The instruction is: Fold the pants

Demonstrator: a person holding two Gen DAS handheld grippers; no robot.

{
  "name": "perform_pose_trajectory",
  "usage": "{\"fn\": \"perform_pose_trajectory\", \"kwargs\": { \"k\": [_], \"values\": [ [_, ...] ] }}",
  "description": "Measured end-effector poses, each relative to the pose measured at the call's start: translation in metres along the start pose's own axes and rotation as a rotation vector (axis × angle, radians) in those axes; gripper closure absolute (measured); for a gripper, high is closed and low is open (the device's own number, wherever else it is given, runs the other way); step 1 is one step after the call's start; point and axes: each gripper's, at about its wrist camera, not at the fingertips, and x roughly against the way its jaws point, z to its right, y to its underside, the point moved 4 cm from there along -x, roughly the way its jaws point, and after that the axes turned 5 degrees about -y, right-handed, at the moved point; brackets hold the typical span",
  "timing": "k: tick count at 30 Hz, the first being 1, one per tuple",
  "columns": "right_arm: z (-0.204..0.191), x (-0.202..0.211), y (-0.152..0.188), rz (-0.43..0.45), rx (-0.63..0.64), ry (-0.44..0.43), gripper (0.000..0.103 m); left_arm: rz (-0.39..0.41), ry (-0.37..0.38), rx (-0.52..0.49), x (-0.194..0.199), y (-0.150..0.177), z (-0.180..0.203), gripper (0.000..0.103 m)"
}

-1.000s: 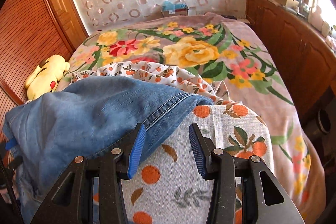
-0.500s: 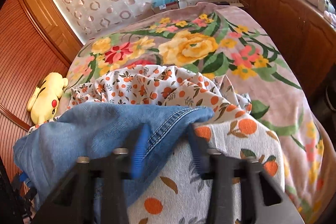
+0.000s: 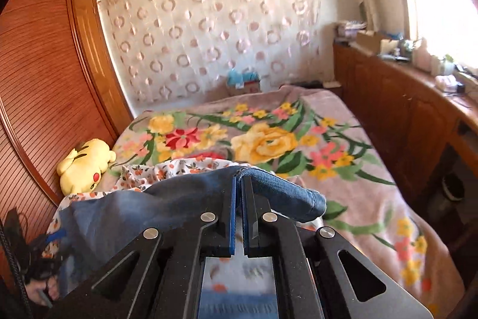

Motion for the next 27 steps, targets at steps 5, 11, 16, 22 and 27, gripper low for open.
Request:
{"fn": "perform_pose_trajectory", "kwargs": {
  "k": [5,11,16,22,27],
  "values": [
    [0.023,0.007,0.086,-0.192,-0.055,0.055,0.1,-0.007,0.004,0.015,0.0,0.002,-0.007,0.022],
    [0.031,0.01,0.138,-0.306,-0.045,0.101,0.094,-0.022,-0.002,0.019,0.0,0.004,-0.004,0.022],
    [0.025,0.015,0.13,-0.264,-0.019,0.142,0.085,-0.032,-0.008,0.015,0.0,0.004,-0.004,0.022],
    [0.005,0.004,0.149,-0.261,0.006,0.103,0.076,-0.035,-0.01,0.019,-0.001,0.006,-0.007,0.022],
    [-0.006,-0.004,0.176,-0.289,0.019,0.062,0.076,-0.057,-0.021,0.028,-0.002,0.008,-0.014,0.022]
  ]
}}
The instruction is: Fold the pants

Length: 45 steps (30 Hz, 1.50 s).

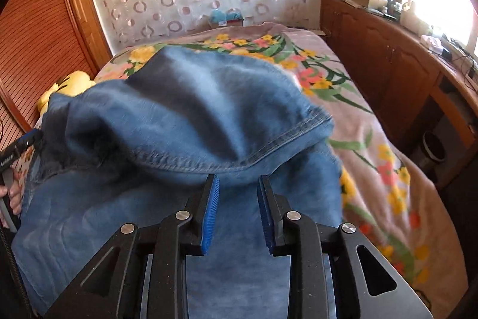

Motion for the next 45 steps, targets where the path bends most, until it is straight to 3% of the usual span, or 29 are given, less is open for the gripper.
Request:
{"fn": "perform_pose_trajectory", "kwargs": {
  "k": [6,10,16,22,28,32,37,41,43,45],
  "values": [
    [-0.012,-0.009,0.025,-0.044,0.058,0.02,0.069,-0.042,-0.037,-0.063,0.022,0.006,0.001,0.023],
    [-0.021,0.0,0.039,-0.03,0.073,0.025,0.059,-0.076,-0.034,-0.073,0.038,0.018,0.006,0.024],
    [-0.031,0.009,0.049,-0.001,0.078,0.037,0.052,-0.15,-0.02,-0.061,0.035,0.033,0.013,0.044],
    [-0.042,0.019,0.054,-0.005,0.099,0.038,0.043,-0.216,-0.028,-0.048,0.021,0.046,0.018,0.053],
    [-0.04,0.021,0.051,-0.007,0.095,0.04,0.039,-0.206,-0.052,-0.033,0.027,0.052,0.024,0.054],
    [-0.04,0.02,0.049,-0.007,0.099,0.049,0.038,-0.21,-0.004,-0.025,0.034,0.059,0.032,0.054],
    [-0.038,0.019,0.048,-0.007,0.099,0.051,0.037,-0.192,-0.023,-0.038,0.034,0.062,0.034,0.054],
    [-0.037,0.019,0.048,-0.006,0.099,0.053,0.036,-0.179,-0.021,-0.04,0.035,0.062,0.033,0.063],
    [-0.036,0.019,0.047,-0.006,0.098,0.057,0.035,-0.174,-0.002,-0.027,0.038,0.061,0.034,0.075],
    [-0.035,0.019,0.047,-0.006,0.098,0.057,0.034,-0.174,0.015,-0.017,0.039,0.06,0.035,0.075]
  ]
}}
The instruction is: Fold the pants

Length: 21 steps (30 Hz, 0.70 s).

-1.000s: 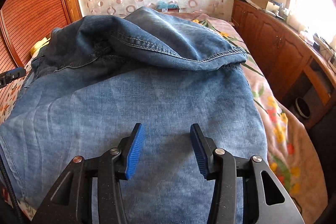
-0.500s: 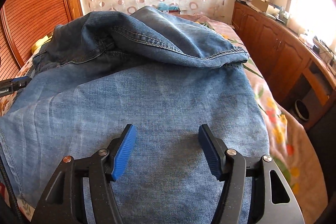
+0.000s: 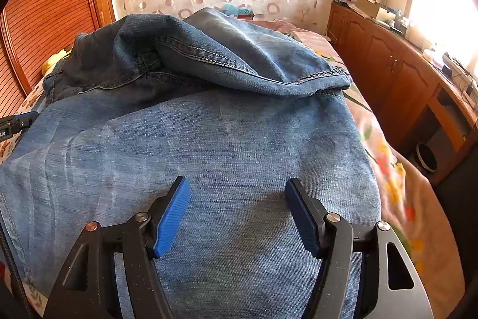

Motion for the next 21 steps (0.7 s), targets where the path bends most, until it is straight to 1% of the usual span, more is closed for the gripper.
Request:
{"fn": "perform_pose_trajectory", "kwargs": {
  "k": [3,6,9,10,11,12,13,14,17,21],
  "values": [
    [0.001,0.0,0.0,0.0,0.001,0.003,0.034,0.001,0.016,0.023,0.0,-0.002,-0.003,0.075],
    [0.002,0.0,0.0,0.0,0.002,0.003,0.033,-0.03,0.044,0.049,-0.007,-0.004,-0.005,0.075],
    [0.002,0.0,0.0,0.0,0.002,0.002,0.033,-0.028,0.032,0.037,-0.008,-0.003,-0.005,0.075],
    [0.002,0.0,0.0,0.0,0.001,0.002,0.033,-0.025,0.027,0.03,-0.007,-0.003,-0.003,0.079],
    [0.003,0.0,0.0,0.0,0.0,0.002,0.033,-0.018,0.025,0.024,-0.005,-0.002,-0.002,0.081],
    [0.003,0.0,0.001,0.0,0.0,0.002,0.033,-0.006,0.02,0.022,-0.003,-0.002,-0.001,0.087],
    [0.003,0.0,0.001,0.0,0.0,0.002,0.033,0.001,-0.001,0.013,0.0,-0.001,-0.001,0.101],
    [0.003,0.0,0.001,0.001,-0.001,0.002,0.033,0.01,-0.014,0.01,0.003,-0.002,-0.002,0.101],
    [0.004,0.0,0.001,0.001,-0.001,0.002,0.033,0.059,-0.021,0.028,0.024,-0.004,-0.01,0.101],
    [0.004,0.0,0.001,0.001,0.0,0.004,0.032,0.07,-0.016,0.038,0.038,-0.003,-0.019,0.101]
  ]
}}
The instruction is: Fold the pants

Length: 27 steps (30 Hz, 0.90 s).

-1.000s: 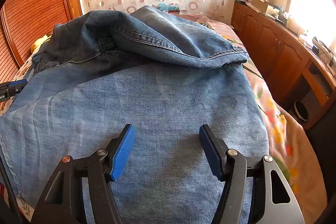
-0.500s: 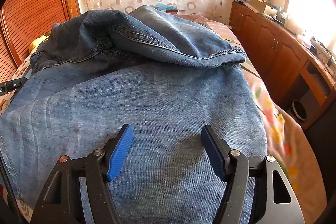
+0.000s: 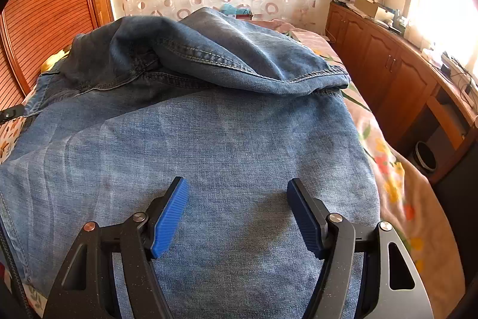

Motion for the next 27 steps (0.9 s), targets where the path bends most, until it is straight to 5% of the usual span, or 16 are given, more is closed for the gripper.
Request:
{"fn": "perform_pose_trajectory", "kwargs": {
  "k": [12,19,27],
  "values": [
    [-0.001,0.0,0.0,0.001,0.002,0.008,0.031,0.003,-0.029,-0.005,0.009,0.002,-0.001,0.102],
    [0.0,0.0,0.0,0.0,0.001,0.009,0.031,-0.054,0.002,0.021,-0.017,0.005,0.008,0.06],
    [0.002,0.0,0.0,-0.003,-0.004,0.007,0.03,-0.088,-0.018,-0.009,-0.042,0.007,0.02,0.058]
  ]
}}
